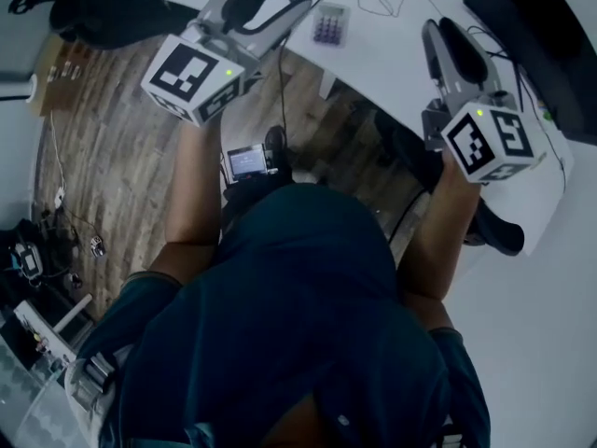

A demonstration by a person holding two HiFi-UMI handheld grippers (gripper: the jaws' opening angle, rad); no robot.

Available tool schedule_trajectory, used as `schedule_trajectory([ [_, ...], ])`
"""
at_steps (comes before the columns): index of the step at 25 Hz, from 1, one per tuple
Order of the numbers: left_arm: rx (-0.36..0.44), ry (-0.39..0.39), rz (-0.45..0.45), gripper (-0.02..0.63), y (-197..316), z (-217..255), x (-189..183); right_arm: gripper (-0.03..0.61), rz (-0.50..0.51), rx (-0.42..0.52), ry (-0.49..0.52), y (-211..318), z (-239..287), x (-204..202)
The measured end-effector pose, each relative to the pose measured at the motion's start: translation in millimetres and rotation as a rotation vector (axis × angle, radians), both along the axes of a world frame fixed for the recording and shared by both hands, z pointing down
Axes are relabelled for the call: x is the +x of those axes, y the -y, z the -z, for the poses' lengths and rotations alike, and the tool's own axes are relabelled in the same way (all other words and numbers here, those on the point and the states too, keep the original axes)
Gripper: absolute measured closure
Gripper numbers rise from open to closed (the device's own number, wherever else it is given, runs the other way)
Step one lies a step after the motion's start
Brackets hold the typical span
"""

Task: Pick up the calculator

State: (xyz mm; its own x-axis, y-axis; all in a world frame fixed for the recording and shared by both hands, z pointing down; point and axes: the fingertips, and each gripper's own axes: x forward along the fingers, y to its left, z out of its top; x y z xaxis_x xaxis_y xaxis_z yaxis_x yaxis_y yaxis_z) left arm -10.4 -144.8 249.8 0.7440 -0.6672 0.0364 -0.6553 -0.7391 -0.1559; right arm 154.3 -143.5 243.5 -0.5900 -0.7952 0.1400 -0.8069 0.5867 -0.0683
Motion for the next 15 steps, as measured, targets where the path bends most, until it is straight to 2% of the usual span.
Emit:
schedule_trajectory([
  [4, 0.001, -0.037, -0.025, 0.468, 32.3, 6.3, -14.9, 0.5, -0.03, -0.007, -0.013, 21.5, 4.3, -16.0],
  [15, -0.031, -0.05, -0.158, 0.468, 104.4, -5.9, -28.0, 0.5, -0.136, -0.045, -0.03, 78.1, -5.0, -36.5],
])
